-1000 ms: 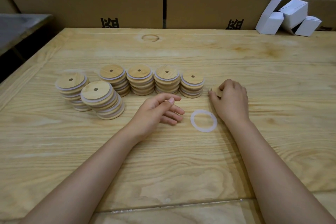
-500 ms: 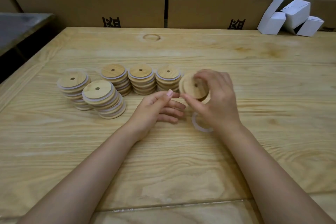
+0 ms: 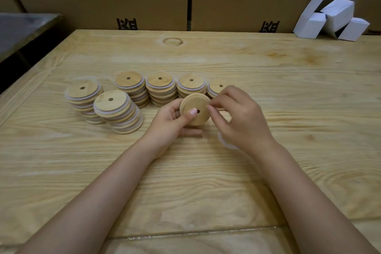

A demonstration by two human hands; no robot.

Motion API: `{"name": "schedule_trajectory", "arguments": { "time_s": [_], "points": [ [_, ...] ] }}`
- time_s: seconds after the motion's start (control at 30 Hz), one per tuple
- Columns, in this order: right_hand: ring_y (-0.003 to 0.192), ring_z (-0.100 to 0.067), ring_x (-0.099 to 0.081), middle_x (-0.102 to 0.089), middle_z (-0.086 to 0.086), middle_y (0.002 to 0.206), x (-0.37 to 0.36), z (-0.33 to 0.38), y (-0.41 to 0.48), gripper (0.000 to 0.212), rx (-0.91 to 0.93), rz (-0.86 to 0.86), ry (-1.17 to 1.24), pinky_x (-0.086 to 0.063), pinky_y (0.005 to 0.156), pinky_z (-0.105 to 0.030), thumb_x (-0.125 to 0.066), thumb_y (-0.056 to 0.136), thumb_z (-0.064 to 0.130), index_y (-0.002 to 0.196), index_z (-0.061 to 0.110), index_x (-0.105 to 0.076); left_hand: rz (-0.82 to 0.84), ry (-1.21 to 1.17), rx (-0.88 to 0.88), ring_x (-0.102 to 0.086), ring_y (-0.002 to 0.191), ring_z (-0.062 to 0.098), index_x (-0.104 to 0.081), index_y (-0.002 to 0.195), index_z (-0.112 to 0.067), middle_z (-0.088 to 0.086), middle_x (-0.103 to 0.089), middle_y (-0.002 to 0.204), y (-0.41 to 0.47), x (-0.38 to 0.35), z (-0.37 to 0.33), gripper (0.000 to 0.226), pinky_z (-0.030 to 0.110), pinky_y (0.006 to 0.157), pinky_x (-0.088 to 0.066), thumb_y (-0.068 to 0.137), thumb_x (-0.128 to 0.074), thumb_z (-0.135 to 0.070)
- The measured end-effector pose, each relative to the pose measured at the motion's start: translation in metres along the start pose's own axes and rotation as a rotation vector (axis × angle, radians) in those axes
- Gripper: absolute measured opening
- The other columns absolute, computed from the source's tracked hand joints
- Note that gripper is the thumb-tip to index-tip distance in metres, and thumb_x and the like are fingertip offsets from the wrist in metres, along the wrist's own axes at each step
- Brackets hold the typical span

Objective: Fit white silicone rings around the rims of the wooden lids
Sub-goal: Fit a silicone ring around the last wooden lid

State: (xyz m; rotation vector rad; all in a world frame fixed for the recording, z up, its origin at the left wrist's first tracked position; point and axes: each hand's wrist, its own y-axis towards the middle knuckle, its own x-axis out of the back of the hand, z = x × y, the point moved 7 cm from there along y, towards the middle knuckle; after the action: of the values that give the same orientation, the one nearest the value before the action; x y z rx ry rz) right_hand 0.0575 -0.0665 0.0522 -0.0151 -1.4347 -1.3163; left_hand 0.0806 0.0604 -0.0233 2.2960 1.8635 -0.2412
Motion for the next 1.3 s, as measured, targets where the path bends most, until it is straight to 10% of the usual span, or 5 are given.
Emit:
{"name": "schedule_trajectory", "arguments": {
  "time_s": [0.37, 1.0, 1.3],
  "points": [
    [0.107, -0.017, -0.051, -0.053, 0.004, 0.109, -0.023, -0.044, -0.019, 0.024, -0.235, 0.708, -0.285, -0.045, 0.078, -0.03, -0.054, 0.088, 0.024, 0.107, 0.024, -0.067, -0.039, -0.007, -0.019, -0.066, 0.087, 0.023, -0.061, 0.104, -0.013, 0.006, -0.066, 0.095, 0.001, 0.004, 0.0, 0.025, 0.039, 0.072, -0.059, 0.088, -0.052, 0.004],
    [0.094, -0.008, -0.049, -0.051, 0.001, 0.1, -0.014, -0.019, -0.003, 0.002, -0.256, 0.326, 0.335, -0.035, 0.081, -0.01, -0.064, 0.087, 0.013, 0.086, 0.013, -0.062, -0.052, 0.276, -0.318, -0.05, 0.068, 0.001, -0.052, 0.087, -0.017, -0.008, -0.053, 0.075, -0.008, -0.005, -0.021, 0.005, 0.018, 0.061, -0.048, 0.09, -0.054, -0.015],
    [0.082, -0.005, -0.061, -0.065, 0.004, 0.092, -0.019, -0.033, -0.007, 0.01, -0.449, 0.133, 0.451, -0.049, 0.071, -0.018, -0.063, 0.086, 0.012, 0.081, 0.019, -0.057, -0.046, 0.232, -0.253, -0.057, 0.083, 0.016, -0.048, 0.086, -0.024, -0.01, -0.058, 0.082, -0.007, -0.004, -0.012, 0.007, 0.044, 0.07, -0.057, 0.093, -0.05, -0.025]
  ]
}}
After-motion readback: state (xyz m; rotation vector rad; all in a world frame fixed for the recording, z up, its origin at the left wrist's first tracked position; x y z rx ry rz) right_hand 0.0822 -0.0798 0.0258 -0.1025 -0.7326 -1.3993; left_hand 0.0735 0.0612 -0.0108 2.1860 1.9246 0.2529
